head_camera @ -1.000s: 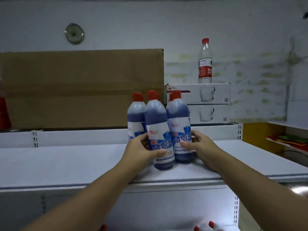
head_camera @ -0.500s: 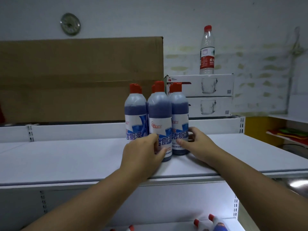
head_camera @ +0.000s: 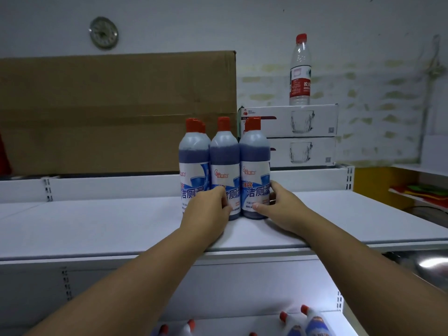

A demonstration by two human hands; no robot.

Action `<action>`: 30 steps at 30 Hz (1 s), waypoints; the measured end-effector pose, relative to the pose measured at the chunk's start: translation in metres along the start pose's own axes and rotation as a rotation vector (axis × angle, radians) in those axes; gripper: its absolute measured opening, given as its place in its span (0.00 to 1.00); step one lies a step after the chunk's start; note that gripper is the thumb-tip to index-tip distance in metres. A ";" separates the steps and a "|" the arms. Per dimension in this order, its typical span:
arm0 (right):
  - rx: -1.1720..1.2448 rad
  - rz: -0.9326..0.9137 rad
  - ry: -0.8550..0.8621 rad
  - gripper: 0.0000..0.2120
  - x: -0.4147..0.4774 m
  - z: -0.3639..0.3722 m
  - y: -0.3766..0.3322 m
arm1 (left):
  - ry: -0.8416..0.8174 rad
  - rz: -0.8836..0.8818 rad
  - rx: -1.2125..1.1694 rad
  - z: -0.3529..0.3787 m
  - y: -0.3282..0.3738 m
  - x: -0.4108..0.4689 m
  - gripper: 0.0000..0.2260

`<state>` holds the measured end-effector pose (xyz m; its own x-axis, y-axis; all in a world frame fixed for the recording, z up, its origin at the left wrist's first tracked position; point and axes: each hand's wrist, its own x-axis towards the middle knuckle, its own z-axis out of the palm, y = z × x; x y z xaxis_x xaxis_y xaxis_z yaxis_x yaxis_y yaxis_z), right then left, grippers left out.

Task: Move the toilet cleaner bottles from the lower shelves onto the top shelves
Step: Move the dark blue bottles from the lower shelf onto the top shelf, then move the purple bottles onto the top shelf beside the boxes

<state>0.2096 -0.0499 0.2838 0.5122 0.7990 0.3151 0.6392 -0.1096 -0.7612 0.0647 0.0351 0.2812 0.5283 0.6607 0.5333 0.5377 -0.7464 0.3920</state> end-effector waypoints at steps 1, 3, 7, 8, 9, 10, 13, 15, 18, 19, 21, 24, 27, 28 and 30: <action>0.000 0.000 0.002 0.30 0.000 0.000 0.000 | -0.003 0.001 0.005 0.001 0.000 0.001 0.06; -0.005 0.001 0.008 0.30 0.001 0.000 0.001 | -0.007 0.004 0.016 0.002 -0.001 0.001 0.07; -0.001 -0.025 0.010 0.30 -0.003 -0.002 0.000 | 0.021 0.049 0.020 0.000 -0.002 -0.002 0.04; 0.015 -0.026 0.028 0.31 -0.007 -0.003 -0.001 | 0.010 0.055 0.013 -0.003 -0.001 -0.004 0.03; 0.023 -0.030 0.074 0.32 -0.010 -0.004 -0.002 | -0.012 0.059 -0.003 -0.006 0.000 -0.007 0.04; 0.006 -0.052 0.148 0.32 -0.014 -0.005 -0.004 | -0.025 0.069 -0.026 -0.009 0.001 -0.012 0.04; -0.158 -0.291 0.462 0.16 -0.036 -0.010 -0.006 | 0.068 0.193 -0.091 -0.019 0.002 -0.037 0.03; -0.163 -0.544 0.556 0.10 -0.064 -0.008 0.002 | 0.181 0.363 -0.158 -0.021 -0.001 -0.068 0.03; -0.145 -0.750 0.476 0.08 -0.115 0.013 0.028 | 0.127 0.488 -0.201 -0.007 -0.022 -0.121 0.05; -0.162 -0.740 0.421 0.08 -0.126 0.023 0.041 | 0.068 0.456 -0.195 0.005 -0.034 -0.133 0.06; -0.192 -0.584 0.287 0.07 -0.133 0.044 0.069 | -0.042 0.283 -0.193 0.034 -0.061 -0.153 0.07; -0.265 -0.153 0.045 0.04 -0.132 0.076 0.113 | -0.231 -0.105 -0.217 0.087 -0.107 -0.178 0.05; -0.417 0.115 -0.191 0.10 -0.139 0.112 0.157 | -0.415 -0.305 -0.106 0.131 -0.146 -0.202 0.08; -0.453 0.173 -0.267 0.12 -0.141 0.125 0.168 | -0.486 -0.345 -0.067 0.143 -0.155 -0.206 0.08; -0.558 0.263 -0.443 0.15 -0.145 0.153 0.189 | -0.572 -0.393 0.000 0.162 -0.168 -0.212 0.12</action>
<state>0.1682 -0.0958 0.0076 0.4849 0.8549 -0.1844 0.7835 -0.5183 -0.3427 -0.0312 0.0333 -0.0186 0.5578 0.8202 -0.1273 0.7600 -0.4430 0.4755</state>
